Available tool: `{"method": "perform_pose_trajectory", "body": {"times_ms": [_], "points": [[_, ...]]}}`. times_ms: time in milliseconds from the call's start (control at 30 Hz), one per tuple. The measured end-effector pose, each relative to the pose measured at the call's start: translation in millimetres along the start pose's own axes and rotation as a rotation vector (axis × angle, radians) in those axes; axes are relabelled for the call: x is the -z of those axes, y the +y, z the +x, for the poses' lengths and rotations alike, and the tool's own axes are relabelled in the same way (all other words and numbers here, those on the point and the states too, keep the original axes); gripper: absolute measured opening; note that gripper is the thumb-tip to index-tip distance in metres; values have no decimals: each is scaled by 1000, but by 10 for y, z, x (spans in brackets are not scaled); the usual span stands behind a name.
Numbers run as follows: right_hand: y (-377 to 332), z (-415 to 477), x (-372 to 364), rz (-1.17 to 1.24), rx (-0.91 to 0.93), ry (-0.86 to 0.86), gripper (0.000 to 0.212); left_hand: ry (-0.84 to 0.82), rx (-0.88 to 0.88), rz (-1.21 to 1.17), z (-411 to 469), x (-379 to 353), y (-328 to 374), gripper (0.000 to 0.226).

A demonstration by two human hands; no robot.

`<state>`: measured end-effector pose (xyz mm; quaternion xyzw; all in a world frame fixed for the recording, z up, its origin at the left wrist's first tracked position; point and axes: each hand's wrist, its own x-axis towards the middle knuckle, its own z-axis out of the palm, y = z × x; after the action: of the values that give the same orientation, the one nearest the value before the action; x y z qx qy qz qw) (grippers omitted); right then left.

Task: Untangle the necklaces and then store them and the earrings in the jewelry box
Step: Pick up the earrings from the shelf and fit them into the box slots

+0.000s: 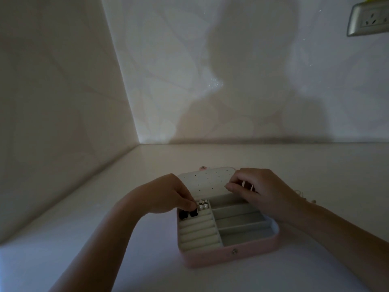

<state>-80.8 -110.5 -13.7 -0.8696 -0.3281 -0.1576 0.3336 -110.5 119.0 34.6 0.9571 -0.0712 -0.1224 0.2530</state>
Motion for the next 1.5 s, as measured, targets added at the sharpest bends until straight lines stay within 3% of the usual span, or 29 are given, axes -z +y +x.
{"method": "perform_pose_trajectory", "body": {"times_ms": [300, 733, 1000, 1100, 1200, 1367, 1467, 1500], "points": [[11, 3, -1, -2, -4, 4, 15, 44, -46, 15, -1, 6, -8, 17], [31, 12, -6, -2, -20, -9, 18, -100, -200, 87, 48, 25, -35, 16], [31, 11, -6, 5, -19, -7, 17, 17, -227, 73, 63, -26, -17, 7], [29, 9, -10, 16, -19, -5, 13, 75, -194, 30, 46, 3, -41, 13], [23, 10, -12, 21, -21, -12, 13, 71, -185, 29, -1, 72, -60, 6], [37, 12, -11, 11, -7, -5, 13, 53, -194, 85, 8, 61, -60, 16], [42, 12, -15, 15, -6, -5, 13, 50, -177, 106, 14, 36, -38, 1], [44, 10, -17, 19, -6, -4, 13, 52, -173, 113, 23, 29, -42, 6]]}}
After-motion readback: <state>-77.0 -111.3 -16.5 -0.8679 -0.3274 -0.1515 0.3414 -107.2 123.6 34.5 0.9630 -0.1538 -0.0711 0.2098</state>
